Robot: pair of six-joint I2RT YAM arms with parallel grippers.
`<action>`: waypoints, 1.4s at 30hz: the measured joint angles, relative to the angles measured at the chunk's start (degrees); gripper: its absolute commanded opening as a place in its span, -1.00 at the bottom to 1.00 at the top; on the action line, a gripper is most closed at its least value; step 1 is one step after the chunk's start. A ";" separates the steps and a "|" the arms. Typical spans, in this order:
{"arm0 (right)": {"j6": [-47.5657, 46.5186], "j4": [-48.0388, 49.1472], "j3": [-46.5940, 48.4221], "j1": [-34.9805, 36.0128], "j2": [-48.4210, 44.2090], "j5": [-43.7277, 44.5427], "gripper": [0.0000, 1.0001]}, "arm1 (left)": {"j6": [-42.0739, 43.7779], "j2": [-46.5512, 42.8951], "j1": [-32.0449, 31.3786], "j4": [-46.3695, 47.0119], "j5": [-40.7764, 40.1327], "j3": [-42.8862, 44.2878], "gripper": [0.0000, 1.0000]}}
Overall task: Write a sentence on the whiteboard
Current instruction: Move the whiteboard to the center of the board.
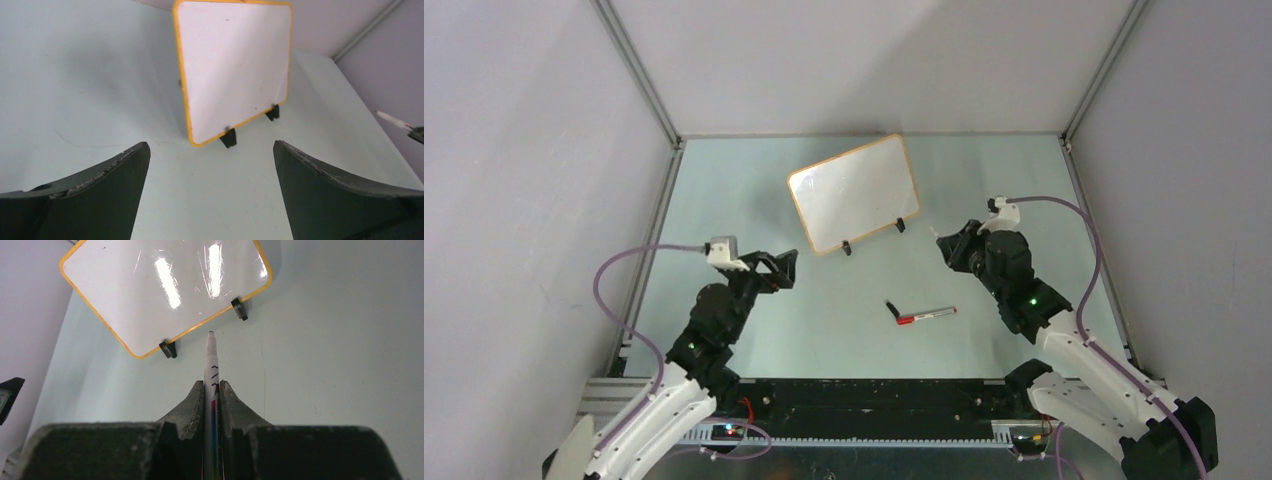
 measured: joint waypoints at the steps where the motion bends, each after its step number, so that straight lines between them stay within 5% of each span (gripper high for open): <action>1: -0.42 0.04 -0.15 0.00 0.04 0.04 -1.00 | 0.33 -1.57 0.07 2.19 -1.01 -2.14 0.99; 9: -2.80 6.58 -6.69 0.79 -1.70 0.00 -1.00 | 2.38 -0.52 9.42 10.75 -1.51 -8.59 0.99; 14: -2.78 8.79 -6.99 1.14 -0.39 -0.02 -1.00 | -1.25 14.78 24.20 15.19 13.22 0.68 0.99; 19: -2.99 10.82 -7.10 1.53 2.21 -0.42 -1.00 | -3.67 25.35 32.00 18.71 25.92 5.35 0.99; 27: -3.76 13.09 -7.58 1.88 5.53 -0.66 -1.00 | -3.19 31.52 33.66 20.94 32.54 6.71 0.99; 33: -3.80 13.33 -7.58 1.88 5.60 -0.61 -1.00 | -7.69 35.17 33.66 21.73 29.31 6.38 0.99; 42: -4.20 13.31 -7.63 1.92 5.57 -0.44 -1.00 | -10.88 40.19 33.66 39.47 34.71 0.61 0.99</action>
